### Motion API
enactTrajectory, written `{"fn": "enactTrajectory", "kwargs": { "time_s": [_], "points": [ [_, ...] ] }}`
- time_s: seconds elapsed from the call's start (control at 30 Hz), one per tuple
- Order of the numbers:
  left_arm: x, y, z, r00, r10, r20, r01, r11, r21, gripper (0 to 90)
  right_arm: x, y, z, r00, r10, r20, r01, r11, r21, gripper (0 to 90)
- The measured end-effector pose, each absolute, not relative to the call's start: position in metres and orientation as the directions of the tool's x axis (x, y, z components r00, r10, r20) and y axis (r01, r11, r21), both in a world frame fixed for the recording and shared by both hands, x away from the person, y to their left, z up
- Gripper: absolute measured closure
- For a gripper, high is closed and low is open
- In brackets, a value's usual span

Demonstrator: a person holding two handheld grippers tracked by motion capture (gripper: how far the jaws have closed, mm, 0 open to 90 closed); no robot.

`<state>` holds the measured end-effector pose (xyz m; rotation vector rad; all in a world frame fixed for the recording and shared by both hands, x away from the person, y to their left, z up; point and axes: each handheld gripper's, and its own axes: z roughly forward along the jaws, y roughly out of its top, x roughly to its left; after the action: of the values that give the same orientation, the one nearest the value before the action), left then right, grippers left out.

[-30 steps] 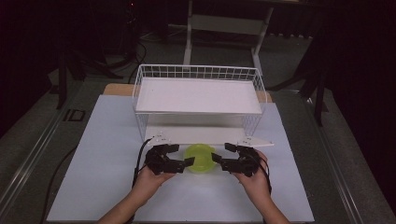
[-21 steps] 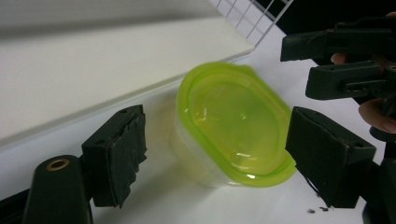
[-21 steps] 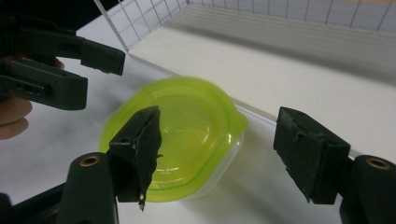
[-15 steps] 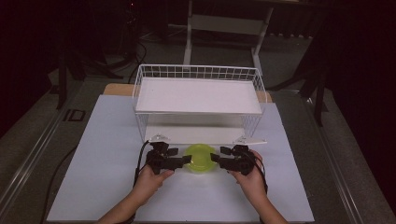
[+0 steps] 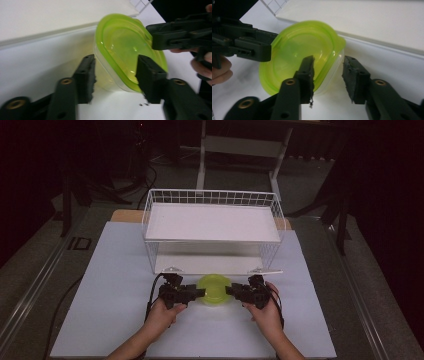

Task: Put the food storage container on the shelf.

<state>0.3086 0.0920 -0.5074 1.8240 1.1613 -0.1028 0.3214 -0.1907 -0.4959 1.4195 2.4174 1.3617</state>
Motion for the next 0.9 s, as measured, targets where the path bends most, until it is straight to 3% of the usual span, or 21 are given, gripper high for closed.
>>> {"fn": "enactTrajectory", "kwargs": {
  "time_s": [0.13, 0.53, 0.9],
  "points": [
    [0.307, 0.093, -0.505, 0.550, 0.653, -0.521, 0.751, -0.113, 0.651, 67.7, 0.317, -0.190, -0.496, -0.583, 0.710, 0.394, 0.700, 0.193, 0.687, 70.3],
    [0.289, 0.092, -0.495, 0.528, 0.684, -0.504, 0.741, -0.081, 0.666, 79.7, 0.307, -0.191, -0.492, -0.588, 0.692, 0.418, 0.701, 0.179, 0.690, 79.9],
    [0.284, 0.091, -0.476, 0.557, 0.672, -0.488, 0.719, -0.097, 0.688, 81.7, 0.297, -0.194, -0.481, -0.613, 0.694, 0.377, 0.670, 0.204, 0.714, 80.2]
  ]
}}
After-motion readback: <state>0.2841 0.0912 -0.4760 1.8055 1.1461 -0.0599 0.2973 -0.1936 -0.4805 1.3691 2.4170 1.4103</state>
